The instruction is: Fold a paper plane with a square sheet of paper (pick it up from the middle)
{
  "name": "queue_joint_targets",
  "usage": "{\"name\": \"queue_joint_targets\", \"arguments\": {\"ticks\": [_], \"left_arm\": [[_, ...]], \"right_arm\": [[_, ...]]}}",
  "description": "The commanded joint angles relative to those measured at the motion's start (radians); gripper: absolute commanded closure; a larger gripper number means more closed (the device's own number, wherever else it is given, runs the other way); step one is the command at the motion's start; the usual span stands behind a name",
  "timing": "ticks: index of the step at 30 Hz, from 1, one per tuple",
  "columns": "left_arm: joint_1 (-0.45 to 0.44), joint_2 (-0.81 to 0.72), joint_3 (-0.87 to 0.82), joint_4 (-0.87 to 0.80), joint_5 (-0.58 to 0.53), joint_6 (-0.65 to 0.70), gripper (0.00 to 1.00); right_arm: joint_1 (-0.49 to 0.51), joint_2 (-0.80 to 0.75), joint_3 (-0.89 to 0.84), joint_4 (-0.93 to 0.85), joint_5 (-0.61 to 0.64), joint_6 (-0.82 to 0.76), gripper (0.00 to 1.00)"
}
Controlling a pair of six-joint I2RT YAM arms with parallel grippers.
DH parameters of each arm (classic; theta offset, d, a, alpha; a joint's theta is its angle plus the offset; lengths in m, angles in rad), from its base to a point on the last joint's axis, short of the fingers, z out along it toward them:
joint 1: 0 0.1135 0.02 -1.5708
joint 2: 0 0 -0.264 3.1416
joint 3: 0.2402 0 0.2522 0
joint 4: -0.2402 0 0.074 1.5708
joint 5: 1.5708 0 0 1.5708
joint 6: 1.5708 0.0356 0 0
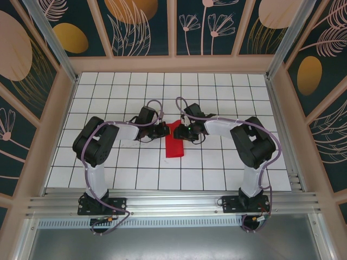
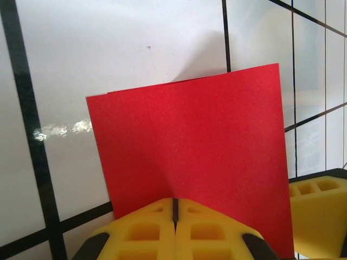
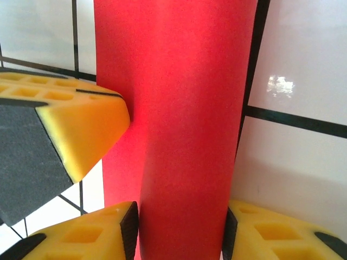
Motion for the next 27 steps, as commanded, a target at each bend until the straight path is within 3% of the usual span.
{"name": "queue_joint_targets", "arguments": {"ticks": [1, 7, 12, 20, 27], "left_arm": [[-0.003, 0.041, 0.003, -0.068, -0.046, 0.02, 0.94], [-0.003, -0.025, 0.005, -0.037, -0.042, -0.006, 0.77], [-0.003, -0.113, -0.003, -0.028, -0.117, -0.038, 0.64], [-0.001, -0.204, -0.059, -0.03, -0.245, -0.064, 0.56], [-0.002, -0.207, -0.077, -0.013, -0.234, -0.075, 0.55]], "right_arm": [[0.002, 0.01, 0.008, -0.023, 0.016, -0.022, 0.61], [-0.025, -0.001, -0.049, 0.043, -0.026, -0.024, 0.67], [-0.048, -0.001, -0.078, 0.066, -0.049, -0.036, 0.7], [-0.088, 0.007, -0.1, 0.076, -0.107, -0.088, 0.73], [-0.122, -0.005, -0.135, 0.125, -0.192, -0.097, 0.76]]}}
